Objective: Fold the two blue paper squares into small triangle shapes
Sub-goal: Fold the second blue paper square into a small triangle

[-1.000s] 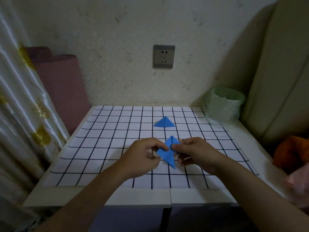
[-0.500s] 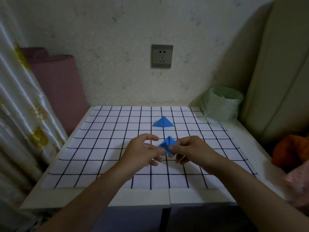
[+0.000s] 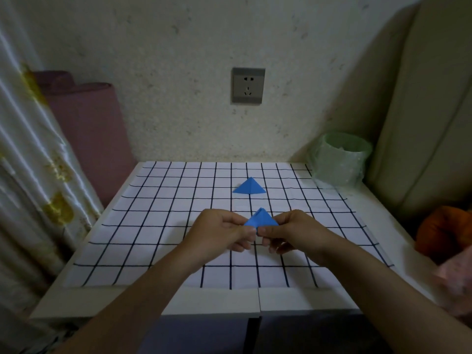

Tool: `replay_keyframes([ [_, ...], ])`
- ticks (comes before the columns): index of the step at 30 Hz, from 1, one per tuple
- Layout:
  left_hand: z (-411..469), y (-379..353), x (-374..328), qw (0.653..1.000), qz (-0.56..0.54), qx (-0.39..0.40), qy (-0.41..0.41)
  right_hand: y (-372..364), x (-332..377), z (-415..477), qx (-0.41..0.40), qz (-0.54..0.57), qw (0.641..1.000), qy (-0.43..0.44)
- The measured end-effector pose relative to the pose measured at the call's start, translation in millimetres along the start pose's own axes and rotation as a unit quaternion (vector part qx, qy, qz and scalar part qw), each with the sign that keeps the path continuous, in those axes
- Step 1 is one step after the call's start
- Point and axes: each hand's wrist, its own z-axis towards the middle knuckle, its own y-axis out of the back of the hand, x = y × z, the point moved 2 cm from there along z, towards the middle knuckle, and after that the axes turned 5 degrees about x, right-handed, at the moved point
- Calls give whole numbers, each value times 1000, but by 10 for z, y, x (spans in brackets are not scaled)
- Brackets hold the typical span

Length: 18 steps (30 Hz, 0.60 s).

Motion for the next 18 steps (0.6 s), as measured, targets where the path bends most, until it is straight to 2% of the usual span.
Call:
replay_keyframes([
  [3, -23, 40, -21, 999, -20, 42, 2, 17, 8, -3, 0, 11, 1000, -5],
  [6, -22, 39, -14, 998, -28, 47, 6, 10, 29, -9, -3, 11, 1000, -2],
  [12, -7, -1, -1, 998, -36, 42, 28, -20, 34, 0, -6, -10, 1000, 6],
  [15, 0, -33, 35, 1000, -12, 17, -3, -63, 28, 3, 11, -48, 999, 17],
  [18, 5, -36, 63, 1000, -25, -5, -5, -52, 25, 0, -22, -86, 995, 41],
])
